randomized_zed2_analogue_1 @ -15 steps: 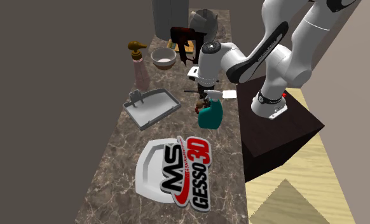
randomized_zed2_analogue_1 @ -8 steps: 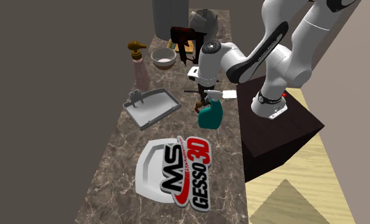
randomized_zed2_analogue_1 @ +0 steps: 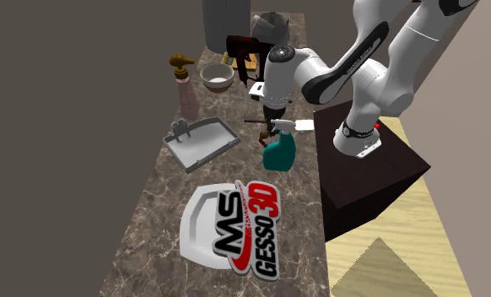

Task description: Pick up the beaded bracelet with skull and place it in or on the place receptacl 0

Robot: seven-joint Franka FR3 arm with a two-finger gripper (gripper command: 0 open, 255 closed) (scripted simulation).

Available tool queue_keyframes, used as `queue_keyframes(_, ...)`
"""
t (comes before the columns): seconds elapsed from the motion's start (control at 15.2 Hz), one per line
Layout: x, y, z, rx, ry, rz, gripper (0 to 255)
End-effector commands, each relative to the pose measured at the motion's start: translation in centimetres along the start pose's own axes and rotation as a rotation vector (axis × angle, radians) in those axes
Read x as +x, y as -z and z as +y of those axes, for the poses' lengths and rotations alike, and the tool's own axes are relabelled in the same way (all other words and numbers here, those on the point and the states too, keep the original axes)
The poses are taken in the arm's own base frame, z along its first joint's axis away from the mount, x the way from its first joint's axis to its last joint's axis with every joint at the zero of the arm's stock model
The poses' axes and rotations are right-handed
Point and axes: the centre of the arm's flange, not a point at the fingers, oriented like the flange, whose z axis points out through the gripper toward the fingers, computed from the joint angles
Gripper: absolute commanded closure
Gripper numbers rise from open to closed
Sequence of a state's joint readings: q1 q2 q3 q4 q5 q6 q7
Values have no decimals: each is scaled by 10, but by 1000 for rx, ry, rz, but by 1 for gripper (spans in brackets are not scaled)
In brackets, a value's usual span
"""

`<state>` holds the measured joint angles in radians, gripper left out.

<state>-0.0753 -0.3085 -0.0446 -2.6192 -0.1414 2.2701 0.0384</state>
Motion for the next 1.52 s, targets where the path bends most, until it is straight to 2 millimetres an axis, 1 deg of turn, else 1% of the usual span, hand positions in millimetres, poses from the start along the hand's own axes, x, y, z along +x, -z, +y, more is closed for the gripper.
queue_keyframes(0.0, 0, 11, 1, 0, 0, 0, 255)
queue_keyframes(1.45, -5, 127, 12, 0, 0, 0, 255)
